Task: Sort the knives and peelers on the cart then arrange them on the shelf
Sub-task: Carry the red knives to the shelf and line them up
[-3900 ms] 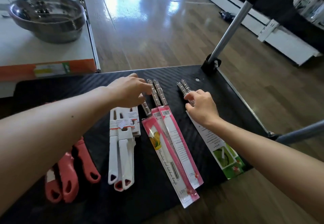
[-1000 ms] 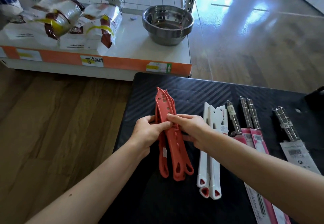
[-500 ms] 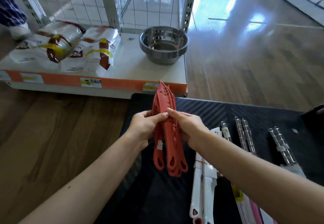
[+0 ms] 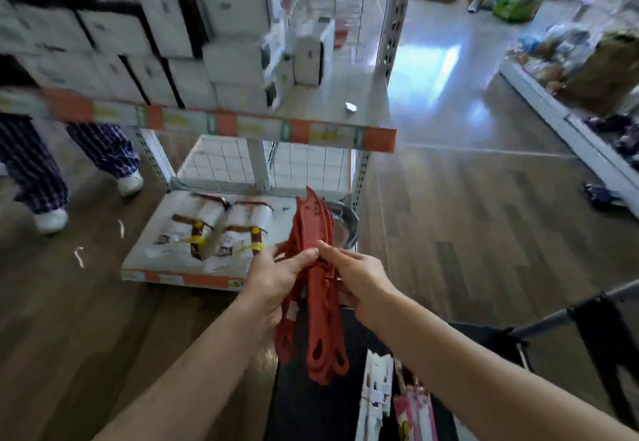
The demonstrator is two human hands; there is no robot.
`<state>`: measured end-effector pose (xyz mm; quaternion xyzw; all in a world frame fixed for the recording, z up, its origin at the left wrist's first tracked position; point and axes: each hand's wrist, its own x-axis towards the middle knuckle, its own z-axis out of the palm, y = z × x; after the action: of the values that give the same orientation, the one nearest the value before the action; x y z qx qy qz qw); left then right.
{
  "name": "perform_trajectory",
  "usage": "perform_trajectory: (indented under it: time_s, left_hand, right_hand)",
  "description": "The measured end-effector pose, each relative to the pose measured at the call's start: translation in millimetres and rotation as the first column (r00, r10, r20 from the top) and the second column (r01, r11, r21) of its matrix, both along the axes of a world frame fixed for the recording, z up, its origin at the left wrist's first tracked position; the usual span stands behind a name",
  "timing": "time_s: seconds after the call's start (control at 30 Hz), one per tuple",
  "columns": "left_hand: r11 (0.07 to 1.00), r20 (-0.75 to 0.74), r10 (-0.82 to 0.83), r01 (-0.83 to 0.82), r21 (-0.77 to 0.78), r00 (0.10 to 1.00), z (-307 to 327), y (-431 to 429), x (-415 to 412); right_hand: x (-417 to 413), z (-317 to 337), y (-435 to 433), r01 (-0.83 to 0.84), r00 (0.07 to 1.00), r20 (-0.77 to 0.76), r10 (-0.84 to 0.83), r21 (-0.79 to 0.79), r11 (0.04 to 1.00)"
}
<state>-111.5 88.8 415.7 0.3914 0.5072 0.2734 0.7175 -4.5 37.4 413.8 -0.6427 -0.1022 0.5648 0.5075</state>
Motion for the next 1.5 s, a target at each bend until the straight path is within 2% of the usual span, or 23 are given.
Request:
perform_trajectory:
  time_s: [0.13,0.27,0.43,0.53,0.77,1.17,1.4,1.5]
  left_hand:
    - [0.998,-0.004,0.028,-0.028,0.047,1.0,127,6,-22]
    - [0.992,0.0,0.086,-0.086,0.089,0.996,228,11,-44]
    - [0.983,0.068,0.154,-0.16,0.094,0.986,323,23,-62]
    - [0.974,0.109,0.18,-0.193,0.12,0.978,363,30,-66]
    - [0.959,0.138,0.236,-0.254,0.129,0.962,404,37,-74]
    - [0.962,0.185,0.215,-0.24,0.129,0.959,413,101,-76]
    - [0.983,0.133,0.081,-0.101,0.155,0.988,402,226,-80]
    - [0.984,0.094,0.025,-0.041,0.173,0.995,405,285,-88]
  right_hand:
    - [-18,132,6,-0.048,0.997,0.057,0.047,0.021,0.999]
    - [-39,236,18,-0.069,0.989,0.134,0.061,0.052,0.996]
    - [-60,339,33,-0.073,0.989,0.135,0.056,0.123,0.99]
    - [-64,376,42,-0.097,0.987,0.145,0.073,0.163,0.982]
    - [-69,415,59,-0.168,0.979,0.151,0.141,0.185,0.968]
    - [-71,419,123,-0.201,0.965,0.205,0.163,0.181,0.963]
    - [-83,412,228,-0.023,0.975,0.223,-0.019,0.184,0.983]
    - [-96,416,279,0.048,0.981,0.177,-0.079,0.176,0.983]
